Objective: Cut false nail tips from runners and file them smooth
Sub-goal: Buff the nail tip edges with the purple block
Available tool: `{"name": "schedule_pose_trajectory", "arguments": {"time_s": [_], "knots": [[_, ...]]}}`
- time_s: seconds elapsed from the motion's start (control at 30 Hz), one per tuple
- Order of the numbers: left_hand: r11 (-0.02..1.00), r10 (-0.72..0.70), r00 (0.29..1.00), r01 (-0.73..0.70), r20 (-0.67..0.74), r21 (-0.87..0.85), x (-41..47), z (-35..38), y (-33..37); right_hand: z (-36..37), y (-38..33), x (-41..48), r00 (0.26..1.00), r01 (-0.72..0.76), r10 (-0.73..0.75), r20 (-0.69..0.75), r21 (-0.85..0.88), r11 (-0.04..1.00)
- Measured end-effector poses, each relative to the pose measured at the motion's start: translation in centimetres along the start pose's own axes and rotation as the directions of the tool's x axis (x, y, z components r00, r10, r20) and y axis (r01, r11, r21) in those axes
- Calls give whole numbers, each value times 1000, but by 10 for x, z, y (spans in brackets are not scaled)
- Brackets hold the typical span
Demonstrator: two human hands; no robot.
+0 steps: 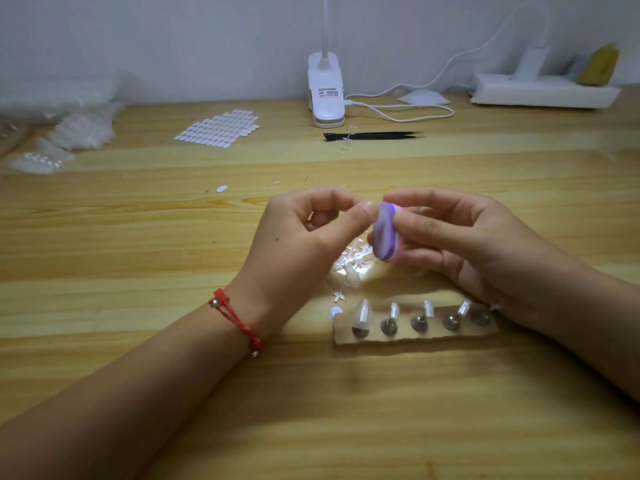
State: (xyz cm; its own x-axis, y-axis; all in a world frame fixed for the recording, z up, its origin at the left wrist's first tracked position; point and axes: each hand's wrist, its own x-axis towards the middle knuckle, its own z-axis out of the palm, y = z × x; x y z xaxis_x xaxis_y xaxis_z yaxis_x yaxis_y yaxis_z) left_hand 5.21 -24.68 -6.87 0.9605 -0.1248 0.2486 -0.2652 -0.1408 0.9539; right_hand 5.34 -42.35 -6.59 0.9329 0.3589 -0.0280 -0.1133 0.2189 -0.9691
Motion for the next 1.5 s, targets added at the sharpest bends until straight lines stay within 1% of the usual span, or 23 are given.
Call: {"name": "schedule_pose_trajectory", "arguments": {"time_s": [0.07,0.1,0.2,0.27,0.4,0.47,0.57,0.63,0.67,0.73,0.8,0.83,0.93,0.97,1.07,1.1,1.2,1.23,1.3,1.37,1.4,1.5], "knots": [[1000,16,998,-17,59,17,-1,1,1,-2,1,0,999,16,-14,-34,37,999],[1000,22,998,-23,54,12,-1,1,2,-2,0,1,1000,14,-13,-29,30,999],[1000,11,1000,-11,-26,-18,0,1,1,0,0,-1,998,-17,22,60,-75,997],[1000,-9,999,8,-32,-26,0,1,1,0,0,-1,998,-19,24,58,-92,996],[998,-38,998,36,-50,-54,1,0,1,-1,1,1,1000,0,0,-21,13,1000],[998,-39,997,36,-59,-56,1,0,0,-1,0,1,1000,0,1,-20,26,1000],[1000,-12,1000,12,10,4,0,0,1,0,-1,0,1000,-14,14,15,-13,1000],[999,8,997,-12,83,46,0,0,2,-1,0,0,1000,-2,2,-16,5,1000],[998,14,995,-19,95,52,-1,0,2,-1,0,0,1000,2,-2,-29,18,1000],[1000,10,998,-12,54,28,-1,0,1,-1,-1,-1,1000,-6,7,-19,9,1000],[1000,5,1000,-5,-6,15,0,-1,0,1,-2,-1,999,-28,29,20,-35,999],[1000,2,1000,-2,-8,22,-1,-1,-1,1,-2,-1,999,-33,34,25,-44,999],[998,19,998,-23,65,65,-2,1,0,0,-1,-1,1000,-7,8,-20,7,1000],[998,27,998,-30,53,55,-2,1,0,0,-1,-1,1000,-1,1,-28,18,1000],[999,32,997,-31,-76,12,-1,-1,0,1,-1,-1,1000,-20,20,7,-19,1000],[999,32,997,-31,-75,23,-1,-2,0,2,0,-1,1000,-23,23,12,-25,999],[994,55,997,-61,61,89,-4,1,1,0,1,0,999,2,-1,-38,31,1000],[994,64,995,-71,75,89,-4,2,1,-1,1,0,999,9,-6,-52,48,999],[996,71,997,-73,31,57,-4,1,1,-1,0,0,999,0,1,-33,22,1000],[998,53,998,-52,-20,32,-2,-1,1,1,0,-2,999,-23,24,28,-45,999],[999,37,999,-37,-14,24,-2,-1,1,1,0,-2,999,-27,30,41,-64,998],[1000,10,999,-11,37,9,-1,-1,1,1,1,-2,1000,-11,11,0,-48,999]]}}
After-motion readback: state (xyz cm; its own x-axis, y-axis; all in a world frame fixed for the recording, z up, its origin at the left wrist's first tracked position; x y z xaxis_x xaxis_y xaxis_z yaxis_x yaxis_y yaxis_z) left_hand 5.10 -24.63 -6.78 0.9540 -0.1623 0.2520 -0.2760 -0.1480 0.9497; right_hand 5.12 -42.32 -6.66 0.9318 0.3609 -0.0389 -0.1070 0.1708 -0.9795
